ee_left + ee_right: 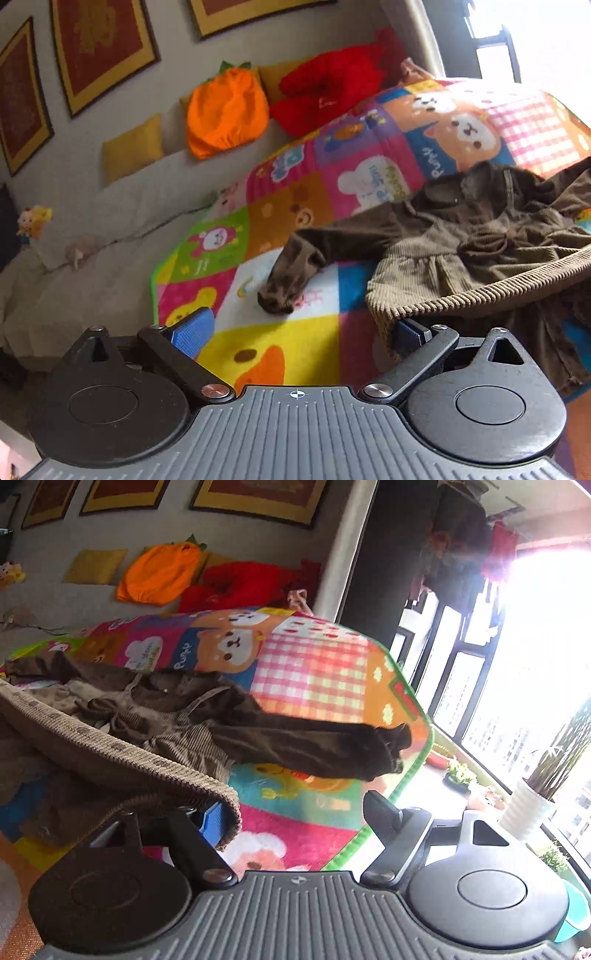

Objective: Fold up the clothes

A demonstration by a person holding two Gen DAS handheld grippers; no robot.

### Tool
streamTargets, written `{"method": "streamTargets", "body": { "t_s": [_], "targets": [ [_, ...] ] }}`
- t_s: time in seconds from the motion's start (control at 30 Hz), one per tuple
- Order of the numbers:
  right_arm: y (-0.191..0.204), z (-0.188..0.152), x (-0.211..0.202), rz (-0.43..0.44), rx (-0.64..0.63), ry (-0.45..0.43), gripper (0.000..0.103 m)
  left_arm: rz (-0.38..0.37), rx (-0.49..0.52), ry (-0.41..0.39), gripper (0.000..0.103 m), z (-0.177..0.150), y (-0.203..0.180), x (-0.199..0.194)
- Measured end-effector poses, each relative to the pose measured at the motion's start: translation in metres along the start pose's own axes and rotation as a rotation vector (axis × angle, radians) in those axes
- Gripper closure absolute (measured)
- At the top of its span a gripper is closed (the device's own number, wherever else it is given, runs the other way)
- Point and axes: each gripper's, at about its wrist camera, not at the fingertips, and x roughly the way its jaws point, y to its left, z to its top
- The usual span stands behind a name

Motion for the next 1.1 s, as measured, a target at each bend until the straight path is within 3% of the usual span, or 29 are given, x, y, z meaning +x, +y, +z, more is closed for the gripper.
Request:
{"method": "streamTargets", "body": {
  "t_s": [0.07,0.17,0.4,0.5,0.67,0.8,0.9,1.0,1.1],
  "targets": [
    [-0.007,0.003,-0.005,-0.009,0.004,-0.013,0.027,-0.008,0.005,-0.009,0.002,0.002,-0.001,-0.009],
    [-0.004,-0.011,-0.009,0.054,-0.02,0.043,0.027,-0.004,0.013,0.038,0.002,-0.011,-0.004,-0.005],
    [0.002,-0.047,-0.018,0.208,-0.08,0.183,0.025,-0.019,-0.025,0.29,0.002,-0.077,0.007,0.026],
    [0.004,-0.057,-0.025,0.275,-0.105,0.218,0.022,-0.048,-0.064,0.287,0.002,-0.081,0.017,0.018],
    [0.013,-0.043,-0.036,0.351,-0.154,0.168,0.015,-0.244,-0.106,0.167,0.001,-0.053,-0.011,-0.006],
    [0.037,-0.048,-0.023,0.304,-0.271,0.158,0.015,-0.46,-0.013,0.092,0.0,-0.029,-0.08,-0.015],
    [0.04,-0.033,-0.016,0.23,-0.218,0.087,0.016,-0.601,0.119,0.054,0.0,-0.018,-0.144,-0.019],
    [0.019,-0.006,-0.015,0.176,-0.038,0.012,0.017,-0.617,0.324,0.0,0.0,-0.022,-0.203,-0.022],
    [0.012,0.0,-0.018,0.165,-0.04,-0.011,0.016,-0.597,0.507,-0.007,0.0,-0.035,-0.24,-0.016]
  ]
}}
